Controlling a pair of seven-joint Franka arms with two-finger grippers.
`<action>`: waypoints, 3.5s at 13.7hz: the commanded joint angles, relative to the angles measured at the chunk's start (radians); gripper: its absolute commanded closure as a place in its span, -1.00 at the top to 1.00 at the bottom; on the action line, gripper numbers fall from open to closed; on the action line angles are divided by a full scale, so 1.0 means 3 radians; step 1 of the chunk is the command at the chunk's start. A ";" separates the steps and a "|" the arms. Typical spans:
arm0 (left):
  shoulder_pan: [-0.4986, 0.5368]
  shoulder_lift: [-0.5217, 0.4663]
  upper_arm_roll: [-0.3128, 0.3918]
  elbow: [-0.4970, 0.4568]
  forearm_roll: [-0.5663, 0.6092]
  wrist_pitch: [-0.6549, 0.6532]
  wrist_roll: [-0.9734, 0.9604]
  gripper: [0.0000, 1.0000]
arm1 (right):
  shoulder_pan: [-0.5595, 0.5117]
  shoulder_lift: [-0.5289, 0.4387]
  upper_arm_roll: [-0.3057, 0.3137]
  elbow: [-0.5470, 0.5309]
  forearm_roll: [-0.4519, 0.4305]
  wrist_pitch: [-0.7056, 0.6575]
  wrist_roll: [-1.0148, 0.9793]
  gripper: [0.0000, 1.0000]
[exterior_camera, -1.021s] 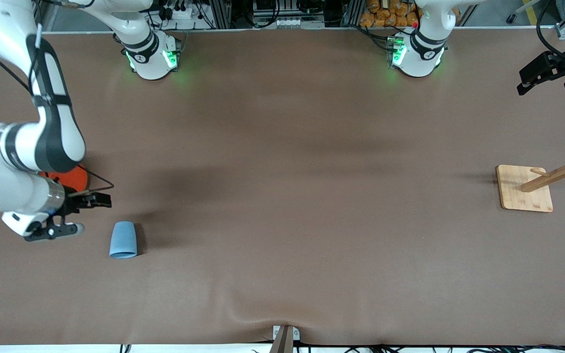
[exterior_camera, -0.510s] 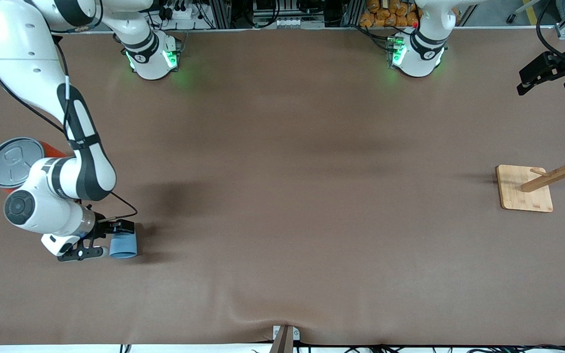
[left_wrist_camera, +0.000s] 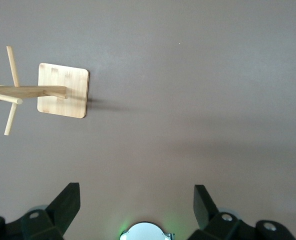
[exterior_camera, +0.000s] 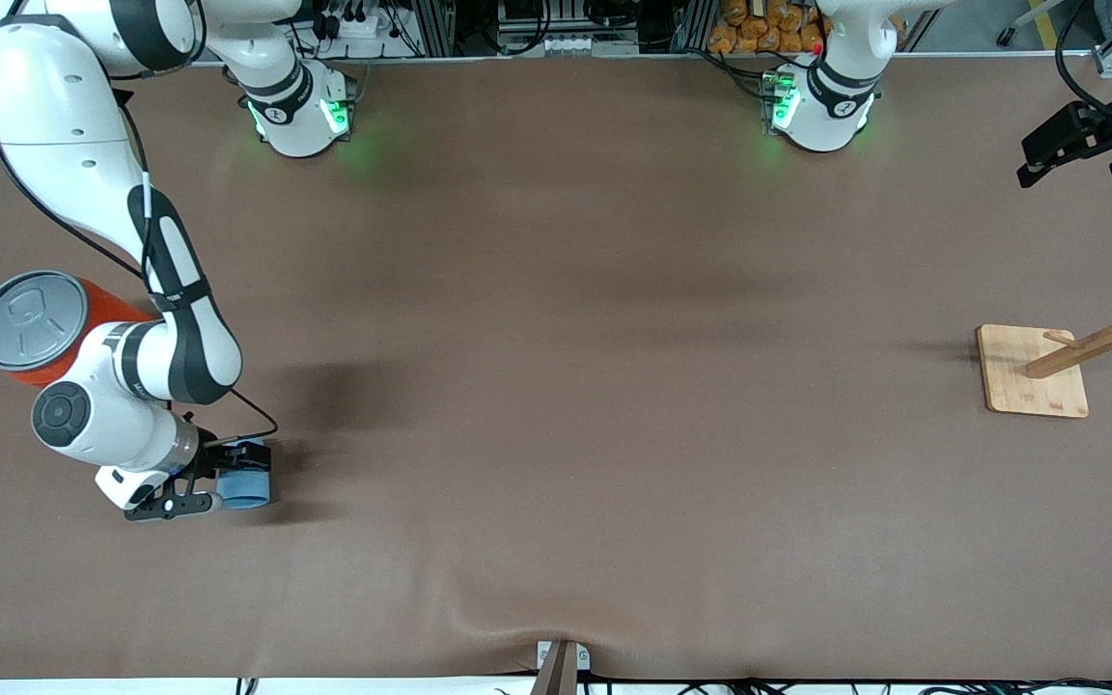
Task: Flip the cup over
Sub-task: 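Close the right gripper around the blue cup's base, then lift the blue cup with the right gripper and carry it toward mid-table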
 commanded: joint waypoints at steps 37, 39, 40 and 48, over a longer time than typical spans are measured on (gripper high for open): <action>0.0106 -0.0005 -0.0019 0.0056 -0.0031 -0.0097 0.0140 1.00 | 0.1505 -0.0510 0.0005 0.0362 0.0015 -0.0545 -0.1967 0.57; 0.0117 -0.0005 -0.0019 0.0056 -0.0031 -0.0097 0.0140 1.00 | 0.1777 -0.0485 0.0000 0.0377 0.0004 -0.0504 -0.1962 0.57; 0.0132 -0.0005 -0.0014 0.0056 -0.0031 -0.0097 0.0140 1.00 | 0.1879 -0.0469 0.0000 0.0367 0.0004 -0.0428 -0.1967 0.57; 0.0132 0.0000 -0.0019 0.0061 -0.0036 -0.0097 0.0140 1.00 | 0.2468 -0.0449 0.0005 -0.0041 -0.0006 -0.0127 -0.1982 0.57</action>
